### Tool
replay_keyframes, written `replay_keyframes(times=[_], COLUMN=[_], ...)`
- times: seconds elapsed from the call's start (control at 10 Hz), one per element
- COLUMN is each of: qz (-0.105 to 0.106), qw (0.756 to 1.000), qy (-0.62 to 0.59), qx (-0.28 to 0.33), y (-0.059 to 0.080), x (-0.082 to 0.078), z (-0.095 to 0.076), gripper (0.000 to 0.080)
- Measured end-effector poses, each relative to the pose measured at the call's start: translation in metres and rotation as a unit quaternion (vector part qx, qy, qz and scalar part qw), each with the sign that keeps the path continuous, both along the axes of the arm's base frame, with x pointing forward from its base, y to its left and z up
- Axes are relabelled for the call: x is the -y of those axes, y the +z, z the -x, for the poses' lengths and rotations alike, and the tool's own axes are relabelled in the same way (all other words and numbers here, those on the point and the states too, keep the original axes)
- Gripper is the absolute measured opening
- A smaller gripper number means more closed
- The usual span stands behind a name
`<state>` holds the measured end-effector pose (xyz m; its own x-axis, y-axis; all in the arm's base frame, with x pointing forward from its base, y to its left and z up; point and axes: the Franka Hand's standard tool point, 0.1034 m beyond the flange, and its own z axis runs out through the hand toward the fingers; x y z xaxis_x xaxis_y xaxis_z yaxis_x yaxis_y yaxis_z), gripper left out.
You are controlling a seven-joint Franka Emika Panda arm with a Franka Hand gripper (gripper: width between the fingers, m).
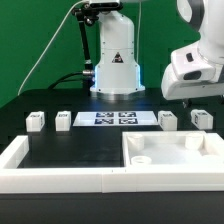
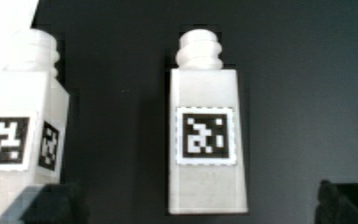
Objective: Assemble square table
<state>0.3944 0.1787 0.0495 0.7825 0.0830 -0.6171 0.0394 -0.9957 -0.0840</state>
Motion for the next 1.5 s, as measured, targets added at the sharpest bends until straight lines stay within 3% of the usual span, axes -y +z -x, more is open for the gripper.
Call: replay_keyframes(times=[0.2, 0.3, 0.4, 0.7, 1.2, 1.5], qz=[0.009, 0.027, 0.029, 0.036, 0.032, 0.029], qw=[0.997, 0.992, 0.990, 0.989, 0.990, 0.991], qy=[0.009, 0.016, 0.019, 0.022, 0.030, 0.028], qx=[-0.079, -0.118, -0.140, -0.142, -0.135, -0.130], y=[-0.001, -0.011, -0.017, -0.030, -0.040, -0.043], x=[0.003, 0.003, 0.002, -0.005, -0.010, -0.008], z=[0.010, 0.020, 0.026, 0.039, 0.042, 0.040], gripper=[0.0649, 0.0649, 0.0649, 0.0649, 0.0649, 0.0284])
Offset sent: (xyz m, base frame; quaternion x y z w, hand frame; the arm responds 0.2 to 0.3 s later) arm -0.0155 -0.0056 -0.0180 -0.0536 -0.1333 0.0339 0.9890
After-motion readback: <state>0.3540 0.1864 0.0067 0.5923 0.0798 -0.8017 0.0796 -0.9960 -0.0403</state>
